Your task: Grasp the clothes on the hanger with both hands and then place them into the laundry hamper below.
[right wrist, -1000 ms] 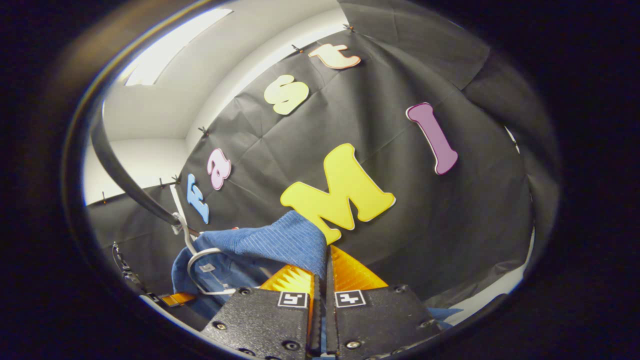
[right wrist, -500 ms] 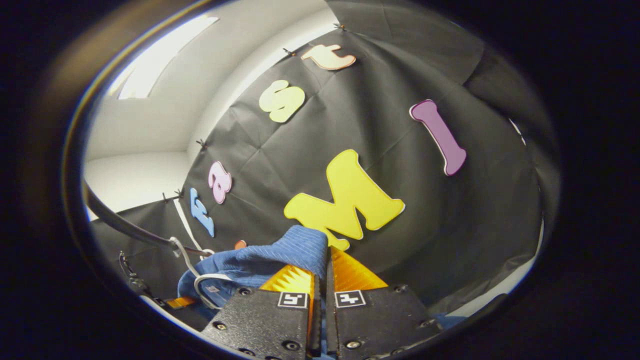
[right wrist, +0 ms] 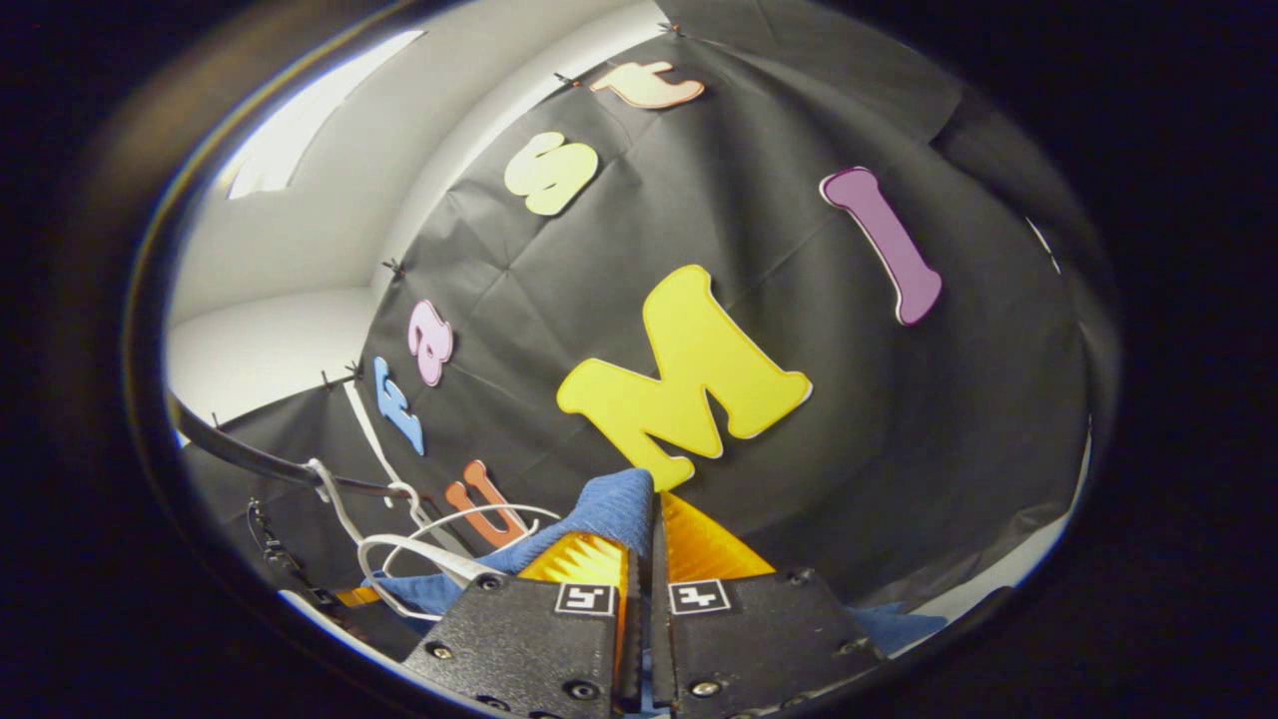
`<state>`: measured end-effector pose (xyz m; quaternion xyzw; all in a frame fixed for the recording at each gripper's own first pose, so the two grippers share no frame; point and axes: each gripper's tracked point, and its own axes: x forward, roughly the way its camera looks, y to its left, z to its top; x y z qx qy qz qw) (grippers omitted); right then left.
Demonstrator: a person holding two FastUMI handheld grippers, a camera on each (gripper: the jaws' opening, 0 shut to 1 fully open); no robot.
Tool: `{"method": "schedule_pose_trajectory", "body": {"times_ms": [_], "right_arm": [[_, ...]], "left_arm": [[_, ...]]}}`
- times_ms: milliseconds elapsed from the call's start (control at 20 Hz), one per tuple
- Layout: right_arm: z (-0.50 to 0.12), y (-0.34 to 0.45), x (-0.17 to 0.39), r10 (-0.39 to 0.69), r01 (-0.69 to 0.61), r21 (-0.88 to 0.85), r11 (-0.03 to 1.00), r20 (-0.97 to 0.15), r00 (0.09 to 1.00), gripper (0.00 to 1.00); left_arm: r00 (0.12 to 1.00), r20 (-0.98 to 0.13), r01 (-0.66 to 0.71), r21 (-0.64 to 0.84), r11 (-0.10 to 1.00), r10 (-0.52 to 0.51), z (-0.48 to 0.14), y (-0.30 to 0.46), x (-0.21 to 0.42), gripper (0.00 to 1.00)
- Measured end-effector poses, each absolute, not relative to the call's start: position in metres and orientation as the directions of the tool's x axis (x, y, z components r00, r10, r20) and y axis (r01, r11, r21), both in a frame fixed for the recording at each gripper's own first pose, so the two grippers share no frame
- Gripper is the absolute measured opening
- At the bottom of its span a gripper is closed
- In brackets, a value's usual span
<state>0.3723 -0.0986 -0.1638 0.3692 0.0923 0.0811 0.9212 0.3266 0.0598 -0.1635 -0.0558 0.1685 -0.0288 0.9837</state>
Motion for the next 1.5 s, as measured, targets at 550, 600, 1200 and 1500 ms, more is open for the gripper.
{"method": "schedule_pose_trajectory", "body": {"times_ms": [550, 600, 1200, 1500], "right_arm": [[-0.234, -0.093, 0.358, 0.228, 0.01, 0.686, 0.727, -0.255, 0.939, 0.07], [-0.24, -0.091, 0.354, 0.228, 0.022, 0.689, 0.724, -0.27, 0.936, 0.07], [-0.289, -0.061, 0.28, 0.233, 0.093, 0.658, 0.747, -0.389, 0.891, 0.06], [-0.278, 0.001, 0.242, 0.323, 0.025, 0.662, 0.749, -0.397, 0.859, 0.06]], "left_arm": [[0.9, -0.424, 0.026, -0.175, 0.984, -0.099, -0.22, 0.06, 0.303, 0.01], [0.896, -0.433, 0.02, -0.183, 0.983, -0.099, -0.226, 0.059, 0.299, 0.01], [0.861, -0.498, 0.004, -0.195, 0.981, -0.103, -0.266, 0.044, 0.224, 0.01], [0.864, -0.471, 0.108, -0.177, 0.978, -0.18, -0.247, 0.018, 0.203, 0.01]]}}
